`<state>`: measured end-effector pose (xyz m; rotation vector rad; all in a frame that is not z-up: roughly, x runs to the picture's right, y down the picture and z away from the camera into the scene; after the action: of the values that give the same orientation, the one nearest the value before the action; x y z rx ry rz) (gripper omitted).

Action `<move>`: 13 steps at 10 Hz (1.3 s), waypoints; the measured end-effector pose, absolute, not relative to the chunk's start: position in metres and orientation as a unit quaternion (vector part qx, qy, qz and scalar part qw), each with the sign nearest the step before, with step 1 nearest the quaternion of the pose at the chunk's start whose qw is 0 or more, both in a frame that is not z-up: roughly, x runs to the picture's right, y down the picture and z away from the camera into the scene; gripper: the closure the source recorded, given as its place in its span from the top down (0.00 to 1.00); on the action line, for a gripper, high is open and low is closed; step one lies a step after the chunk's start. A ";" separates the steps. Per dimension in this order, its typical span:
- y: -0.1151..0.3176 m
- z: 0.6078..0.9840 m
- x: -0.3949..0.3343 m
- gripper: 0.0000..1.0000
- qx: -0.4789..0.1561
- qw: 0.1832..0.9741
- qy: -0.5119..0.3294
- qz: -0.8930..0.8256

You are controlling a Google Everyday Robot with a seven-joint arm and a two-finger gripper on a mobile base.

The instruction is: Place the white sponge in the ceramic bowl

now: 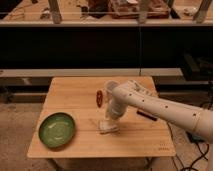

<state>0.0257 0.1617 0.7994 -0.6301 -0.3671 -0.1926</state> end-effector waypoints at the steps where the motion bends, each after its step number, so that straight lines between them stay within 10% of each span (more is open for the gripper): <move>1: 0.163 0.801 0.026 0.56 -0.309 0.929 -0.180 -0.093; 4: 0.176 0.799 0.030 0.80 -0.318 0.923 -0.199 -0.084; 11: 0.197 0.836 0.044 0.78 -0.327 0.920 -0.198 -0.089; 13: 0.201 0.845 0.050 0.62 -0.315 0.923 -0.202 -0.093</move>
<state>0.0496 0.2015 0.8451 -0.6473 -0.4141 -0.1919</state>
